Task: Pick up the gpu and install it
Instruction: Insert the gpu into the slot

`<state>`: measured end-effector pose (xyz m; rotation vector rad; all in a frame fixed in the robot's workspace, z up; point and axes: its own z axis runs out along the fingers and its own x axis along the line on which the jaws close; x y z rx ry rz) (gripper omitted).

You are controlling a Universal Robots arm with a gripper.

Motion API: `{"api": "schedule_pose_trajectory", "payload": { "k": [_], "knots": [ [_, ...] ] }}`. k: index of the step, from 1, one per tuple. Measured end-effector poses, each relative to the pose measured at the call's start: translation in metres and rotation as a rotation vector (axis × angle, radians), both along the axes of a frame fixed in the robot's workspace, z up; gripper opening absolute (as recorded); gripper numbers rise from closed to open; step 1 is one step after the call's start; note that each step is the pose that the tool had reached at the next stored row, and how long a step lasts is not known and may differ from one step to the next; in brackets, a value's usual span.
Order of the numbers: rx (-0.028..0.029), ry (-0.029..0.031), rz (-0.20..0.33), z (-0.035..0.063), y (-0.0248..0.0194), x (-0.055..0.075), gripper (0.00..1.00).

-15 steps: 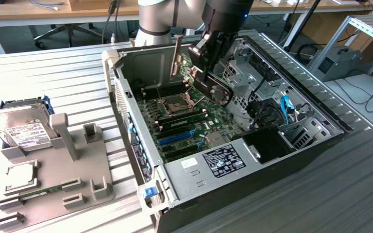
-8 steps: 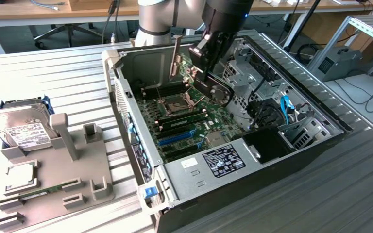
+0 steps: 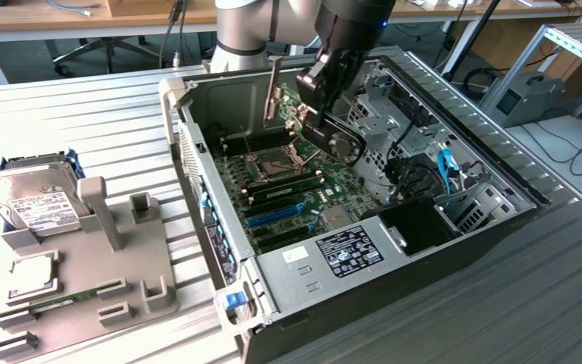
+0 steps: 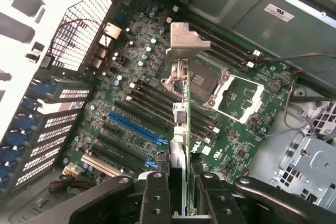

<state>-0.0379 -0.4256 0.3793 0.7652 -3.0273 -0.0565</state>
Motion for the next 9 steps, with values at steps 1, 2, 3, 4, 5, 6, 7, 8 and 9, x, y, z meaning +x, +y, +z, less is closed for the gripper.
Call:
{"api": "schedule_pose_trajectory", "payload": {
  "k": [1, 2, 3, 4, 5, 6, 7, 8, 9],
  "knots": [
    [0.0, 0.0, 0.004, 0.0, 0.0, 0.0, 0.26],
    [0.0, 0.0, 0.01, 0.0, 0.0, 0.0, 0.26],
    [0.0, 0.0, 0.014, 0.0, 0.0, 0.0, 0.26],
    [0.0, 0.0, 0.018, 0.0, 0.0, 0.0, 0.26],
    [0.0, 0.0, 0.022, 0.0, 0.0, 0.0, 0.26],
    [0.0, 0.0, 0.026, 0.0, 0.0, 0.0, 0.26],
    [0.0, 0.0001, 0.03, 0.0, 0.0, 0.0, 0.26],
    [0.0, 0.0, 0.034, 0.0, 0.0, 0.0, 0.26],
    [0.0001, 0.0, 0.037, 0.0, 0.0, 0.0, 0.26]
  ]
}}
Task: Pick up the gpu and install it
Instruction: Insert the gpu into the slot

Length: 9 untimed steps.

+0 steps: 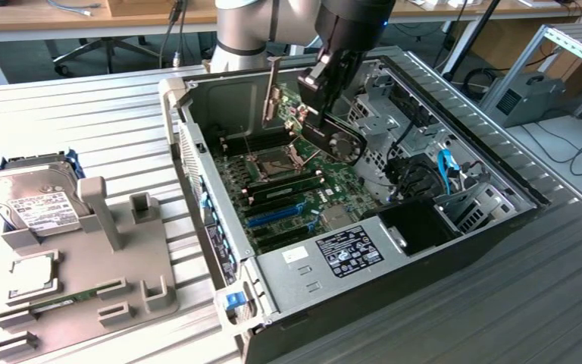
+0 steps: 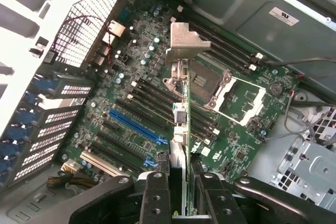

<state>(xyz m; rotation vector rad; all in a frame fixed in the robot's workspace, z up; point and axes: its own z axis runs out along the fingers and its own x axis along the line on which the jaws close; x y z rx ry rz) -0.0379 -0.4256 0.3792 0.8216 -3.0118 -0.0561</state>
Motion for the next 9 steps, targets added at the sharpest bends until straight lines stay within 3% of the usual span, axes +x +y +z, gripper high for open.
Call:
{"api": "schedule_pose_trajectory", "payload": {
  "k": [9],
  "knots": [
    [-0.0001, 0.0, 0.043, 0.0, 0.0, 0.0, 0.26]
  ]
}}
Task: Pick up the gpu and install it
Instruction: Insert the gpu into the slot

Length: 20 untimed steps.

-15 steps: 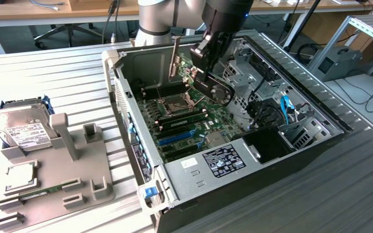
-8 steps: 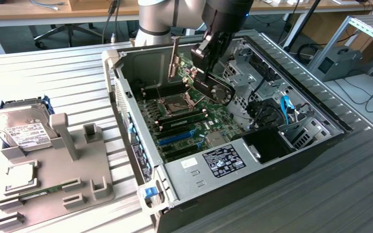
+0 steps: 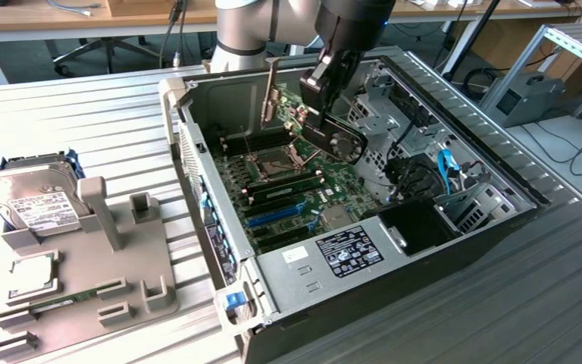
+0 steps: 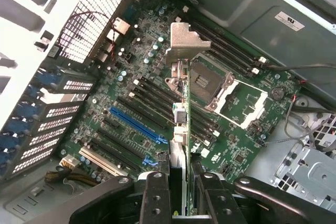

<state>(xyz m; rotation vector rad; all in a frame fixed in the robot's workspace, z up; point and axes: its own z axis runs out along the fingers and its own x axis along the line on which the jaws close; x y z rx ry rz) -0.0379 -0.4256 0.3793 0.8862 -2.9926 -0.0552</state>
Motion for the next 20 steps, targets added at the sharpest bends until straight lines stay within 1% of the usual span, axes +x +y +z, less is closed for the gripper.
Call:
{"api": "schedule_pose_trajectory", "payload": {
  "k": [4, 20],
  "knots": [
    [0.0, 0.0, 0.028, 0.0, 0.0, 0.0, 0.26],
    [0.0001, 0.0, 0.099, 0.0, 0.0, 0.0, 0.26]
  ]
}}
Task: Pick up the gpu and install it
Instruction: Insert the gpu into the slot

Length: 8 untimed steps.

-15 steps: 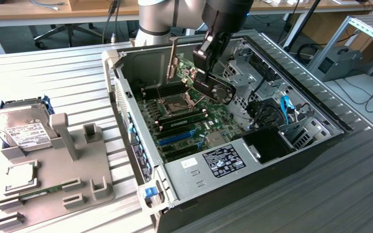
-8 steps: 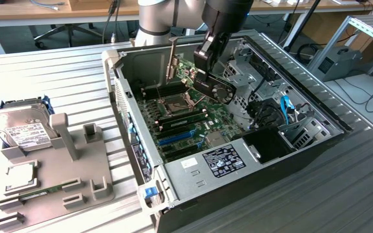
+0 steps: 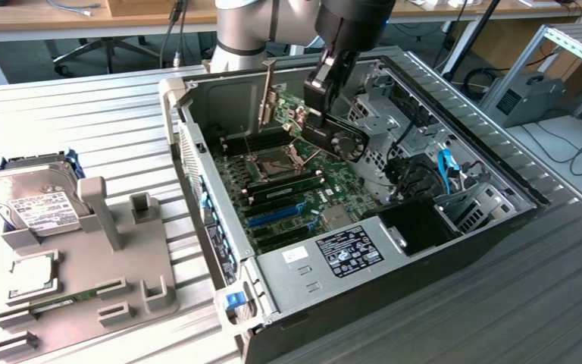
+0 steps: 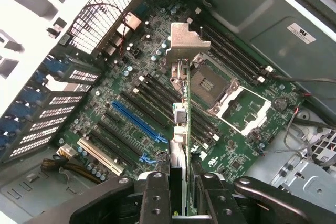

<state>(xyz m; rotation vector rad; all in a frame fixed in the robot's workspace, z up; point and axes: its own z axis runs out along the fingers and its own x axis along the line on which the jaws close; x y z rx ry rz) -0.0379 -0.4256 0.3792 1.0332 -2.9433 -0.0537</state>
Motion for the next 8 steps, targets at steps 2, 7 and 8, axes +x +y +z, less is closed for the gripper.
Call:
{"api": "schedule_pose_trajectory", "payload": {
  "k": [2, 7, 8],
  "knots": [
    [0.0, 0.0, 0.01, 0.0, 0.0, 0.0, 0.26],
    [-0.0001, 0.0, 0.04, 0.0, 0.0, 0.0, 0.26],
    [-0.0001, 0.0, 0.044, 0.0, 0.0, 0.0, 0.26]
  ]
}}
